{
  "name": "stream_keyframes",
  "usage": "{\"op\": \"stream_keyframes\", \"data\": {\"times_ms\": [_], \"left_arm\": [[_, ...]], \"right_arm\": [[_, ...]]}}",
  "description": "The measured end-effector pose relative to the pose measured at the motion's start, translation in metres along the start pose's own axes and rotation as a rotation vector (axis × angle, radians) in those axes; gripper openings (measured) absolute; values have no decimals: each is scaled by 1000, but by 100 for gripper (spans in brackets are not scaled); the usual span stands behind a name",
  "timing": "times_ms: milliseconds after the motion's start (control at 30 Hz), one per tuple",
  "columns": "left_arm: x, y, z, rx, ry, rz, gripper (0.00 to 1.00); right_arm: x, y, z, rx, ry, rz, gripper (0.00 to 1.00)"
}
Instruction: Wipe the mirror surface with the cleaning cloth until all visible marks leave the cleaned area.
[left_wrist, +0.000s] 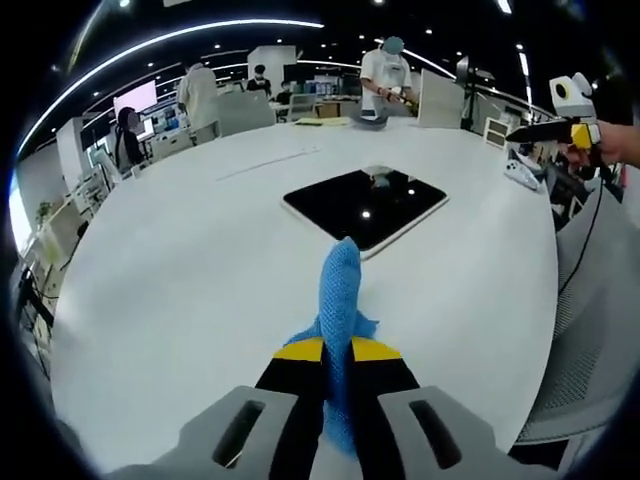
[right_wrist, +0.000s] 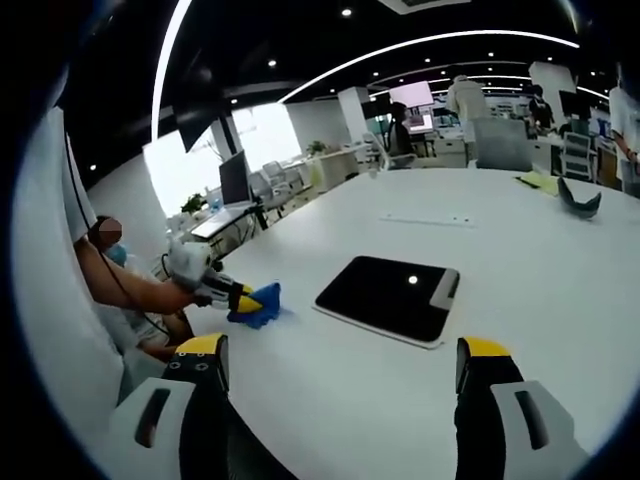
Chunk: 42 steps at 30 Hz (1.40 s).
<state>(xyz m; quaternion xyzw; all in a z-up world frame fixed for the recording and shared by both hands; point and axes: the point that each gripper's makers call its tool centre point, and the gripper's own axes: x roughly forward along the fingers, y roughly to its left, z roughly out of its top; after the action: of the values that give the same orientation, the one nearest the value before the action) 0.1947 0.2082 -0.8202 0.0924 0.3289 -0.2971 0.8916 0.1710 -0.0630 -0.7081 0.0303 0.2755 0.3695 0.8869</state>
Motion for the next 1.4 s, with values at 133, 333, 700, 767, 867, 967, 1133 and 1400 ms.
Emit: {"op": "stream_keyframes", "data": {"times_ms": [133, 333, 700, 767, 867, 967, 1133, 1400], "left_arm": [[1, 1, 9, -16, -17, 1, 5], [3, 4, 25, -21, -44, 2, 5], [13, 8, 47, 2, -64, -9, 5], [15, 10, 51, -4, -70, -10, 5], [17, 11, 59, -1, -78, -10, 5], [20, 15, 66, -3, -88, -9, 5], [25, 22, 77, -13, -102, -5, 5], [37, 24, 95, 0, -120, -9, 5]], "right_arm": [[0, -2, 1, 2, -5, -2, 94], [-1, -3, 0, 8, -8, -6, 94], [-1, -6, -1, 18, -11, -11, 94], [-1, -6, -1, 19, -13, -10, 94], [0, -6, -2, 20, -10, -10, 94], [-1, -6, -2, 23, -13, -11, 94], [-1, -9, -3, 27, -9, -14, 94], [0, -11, -3, 31, -9, -19, 94]]}}
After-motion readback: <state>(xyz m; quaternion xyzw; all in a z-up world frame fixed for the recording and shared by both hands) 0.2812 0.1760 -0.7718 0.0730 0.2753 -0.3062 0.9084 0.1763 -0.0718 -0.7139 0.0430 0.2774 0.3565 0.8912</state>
